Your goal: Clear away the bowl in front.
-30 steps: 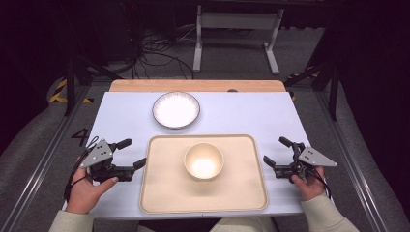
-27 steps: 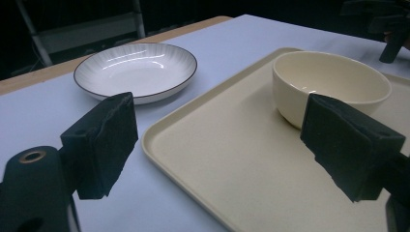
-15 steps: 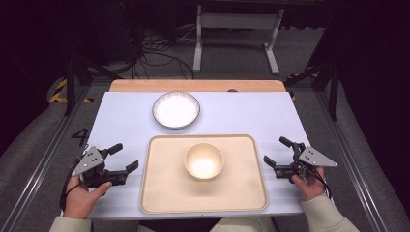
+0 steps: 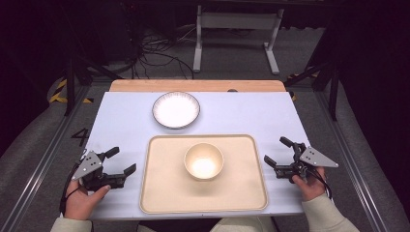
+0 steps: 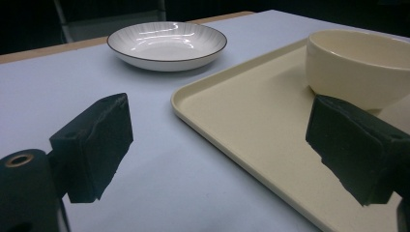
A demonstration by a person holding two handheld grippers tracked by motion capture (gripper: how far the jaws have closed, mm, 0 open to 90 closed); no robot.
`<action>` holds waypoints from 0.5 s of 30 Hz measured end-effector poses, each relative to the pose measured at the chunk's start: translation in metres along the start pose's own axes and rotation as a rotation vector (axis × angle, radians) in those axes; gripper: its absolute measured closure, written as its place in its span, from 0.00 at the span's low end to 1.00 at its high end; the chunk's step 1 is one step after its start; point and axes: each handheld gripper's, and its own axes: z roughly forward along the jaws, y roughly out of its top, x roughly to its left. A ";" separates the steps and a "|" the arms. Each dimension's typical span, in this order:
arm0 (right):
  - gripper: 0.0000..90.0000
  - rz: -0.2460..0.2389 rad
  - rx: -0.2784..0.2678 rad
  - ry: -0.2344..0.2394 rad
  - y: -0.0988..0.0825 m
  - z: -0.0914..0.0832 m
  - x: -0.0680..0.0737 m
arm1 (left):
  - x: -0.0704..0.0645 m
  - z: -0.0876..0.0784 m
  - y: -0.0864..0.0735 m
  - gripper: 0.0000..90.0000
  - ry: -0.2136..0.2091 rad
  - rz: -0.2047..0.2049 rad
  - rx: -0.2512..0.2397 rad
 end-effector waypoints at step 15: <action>0.05 0.003 -0.005 -0.002 0.000 -0.001 0.000 | 0.000 0.004 -0.006 0.09 0.014 0.008 0.046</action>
